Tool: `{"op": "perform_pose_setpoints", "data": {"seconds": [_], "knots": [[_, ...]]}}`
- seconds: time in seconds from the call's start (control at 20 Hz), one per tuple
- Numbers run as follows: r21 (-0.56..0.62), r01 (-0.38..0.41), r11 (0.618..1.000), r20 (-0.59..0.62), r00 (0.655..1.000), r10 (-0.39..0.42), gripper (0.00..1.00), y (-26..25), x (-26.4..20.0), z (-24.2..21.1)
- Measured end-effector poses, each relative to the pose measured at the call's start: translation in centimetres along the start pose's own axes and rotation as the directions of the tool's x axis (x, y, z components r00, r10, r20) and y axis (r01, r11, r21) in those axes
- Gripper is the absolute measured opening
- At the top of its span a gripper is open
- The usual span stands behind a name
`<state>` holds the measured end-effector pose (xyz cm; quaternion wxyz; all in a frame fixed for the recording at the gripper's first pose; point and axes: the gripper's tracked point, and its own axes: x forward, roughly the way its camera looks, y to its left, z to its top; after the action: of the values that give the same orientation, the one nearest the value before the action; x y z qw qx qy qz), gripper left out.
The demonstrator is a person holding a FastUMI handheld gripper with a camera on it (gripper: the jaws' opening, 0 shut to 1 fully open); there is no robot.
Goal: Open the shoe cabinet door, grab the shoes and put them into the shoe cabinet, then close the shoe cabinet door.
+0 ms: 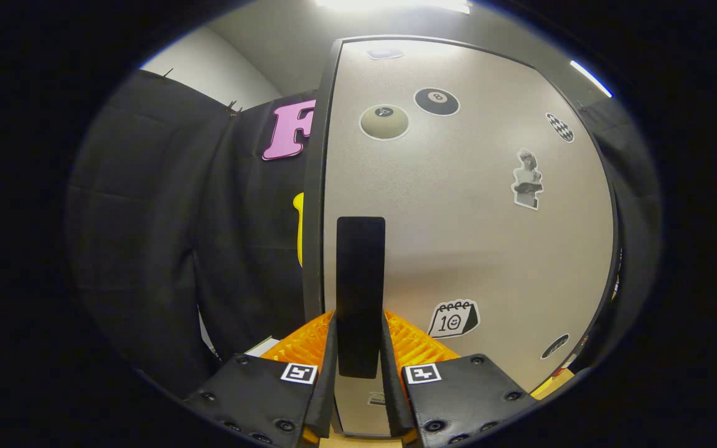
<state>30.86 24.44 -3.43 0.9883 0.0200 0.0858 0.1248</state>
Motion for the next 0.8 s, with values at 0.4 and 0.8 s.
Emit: {"op": "perform_pose_setpoints", "data": {"seconds": [0.4,0.8], "knots": [[-0.001,-0.087,0.996,-0.022,0.996,0.087,0.17,0.4,-2.0,0.1],[0.058,-0.209,0.976,-0.009,0.978,0.21,0.17,-0.1,-6.7,0.4]]}}
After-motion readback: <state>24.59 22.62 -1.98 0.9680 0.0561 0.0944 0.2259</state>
